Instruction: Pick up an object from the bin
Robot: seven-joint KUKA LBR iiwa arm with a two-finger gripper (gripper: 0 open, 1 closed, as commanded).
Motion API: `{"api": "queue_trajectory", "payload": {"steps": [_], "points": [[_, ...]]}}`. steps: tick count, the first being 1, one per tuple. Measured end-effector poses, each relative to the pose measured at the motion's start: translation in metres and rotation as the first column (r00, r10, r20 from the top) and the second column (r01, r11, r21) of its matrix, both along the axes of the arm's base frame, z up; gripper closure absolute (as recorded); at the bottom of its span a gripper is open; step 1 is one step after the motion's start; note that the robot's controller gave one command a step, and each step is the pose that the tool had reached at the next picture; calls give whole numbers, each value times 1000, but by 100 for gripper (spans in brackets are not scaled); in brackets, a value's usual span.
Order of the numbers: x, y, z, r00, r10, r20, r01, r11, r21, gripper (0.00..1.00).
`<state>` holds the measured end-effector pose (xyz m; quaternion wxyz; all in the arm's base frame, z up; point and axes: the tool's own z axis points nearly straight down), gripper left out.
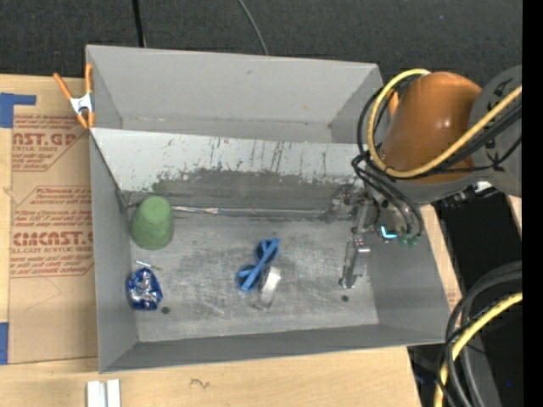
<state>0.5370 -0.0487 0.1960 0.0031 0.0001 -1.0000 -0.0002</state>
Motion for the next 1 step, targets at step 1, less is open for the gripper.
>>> {"api": "queue_trajectory", "payload": {"steps": [1], "points": [[-22,13,-72,954,301,2,-301,954,2,0]]}}
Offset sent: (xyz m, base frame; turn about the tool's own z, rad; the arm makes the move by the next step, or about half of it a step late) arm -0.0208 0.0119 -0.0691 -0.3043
